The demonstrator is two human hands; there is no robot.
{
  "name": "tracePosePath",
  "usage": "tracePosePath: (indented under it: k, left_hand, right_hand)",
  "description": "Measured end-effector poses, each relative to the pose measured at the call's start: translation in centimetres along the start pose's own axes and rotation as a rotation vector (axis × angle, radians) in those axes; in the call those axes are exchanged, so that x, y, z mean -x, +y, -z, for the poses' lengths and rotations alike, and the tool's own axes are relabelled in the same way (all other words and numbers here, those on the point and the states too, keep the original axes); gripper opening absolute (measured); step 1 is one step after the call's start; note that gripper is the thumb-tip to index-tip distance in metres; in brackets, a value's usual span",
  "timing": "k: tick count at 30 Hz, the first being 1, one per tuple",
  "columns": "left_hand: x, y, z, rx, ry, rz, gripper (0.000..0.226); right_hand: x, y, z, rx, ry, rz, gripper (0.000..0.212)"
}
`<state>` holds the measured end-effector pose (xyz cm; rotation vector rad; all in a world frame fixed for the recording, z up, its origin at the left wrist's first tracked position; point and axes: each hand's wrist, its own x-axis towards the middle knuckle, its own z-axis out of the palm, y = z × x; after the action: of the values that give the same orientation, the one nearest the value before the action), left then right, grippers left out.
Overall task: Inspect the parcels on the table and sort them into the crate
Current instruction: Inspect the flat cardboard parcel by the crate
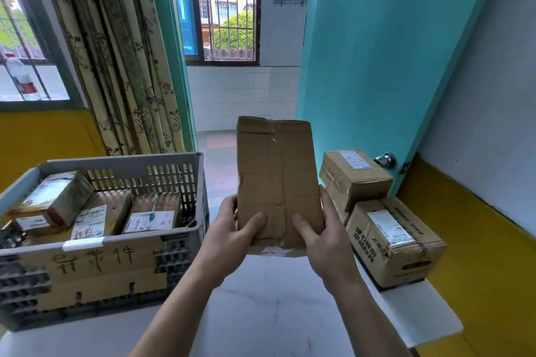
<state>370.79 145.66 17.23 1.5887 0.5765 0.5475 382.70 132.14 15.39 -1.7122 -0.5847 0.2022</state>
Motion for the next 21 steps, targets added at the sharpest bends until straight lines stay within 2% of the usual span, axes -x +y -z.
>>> tracePosePath:
  k: [5, 9, 12, 15, 16, 19, 21]
  left_hand:
    - [-0.3, 0.4, 0.4, -0.072, 0.055, -0.013, 0.028]
    - [-0.5, 0.3, 0.4, -0.157, 0.068, -0.078, 0.035]
    - [-0.3, -0.1, 0.2, -0.159, 0.05, -0.052, 0.051]
    - [-0.5, 0.3, 0.4, -0.13, 0.097, 0.02, 0.035]
    - [-0.7, 0.7, 0.5, -0.157, 0.13, 0.036, 0.034]
    - [-1.3, 1.4, 0.8, -0.304, 0.172, 0.046, 0.059]
    - [-1.7, 1.0, 0.7, -0.406, 0.173, 0.005, 0.054]
  right_hand:
    - [0.3, -0.5, -0.2, -0.057, -0.002, -0.048, 0.071]
    - [-0.3, -0.6, 0.0, -0.005, 0.006, -0.106, 0.035]
    - [-0.5, -0.3, -0.1, 0.034, 0.05, -0.112, 0.035]
    - [-0.2, -0.1, -0.1, 0.02, 0.066, -0.105, 0.031]
    - [0.1, -0.1, -0.2, 0.005, 0.059, -0.117, 0.03]
    - [0.7, -0.1, -0.4, -0.033, 0.011, -0.156, 0.024]
    - [0.7, -0.7, -0.6, -0.037, 0.01, -0.169, 0.026]
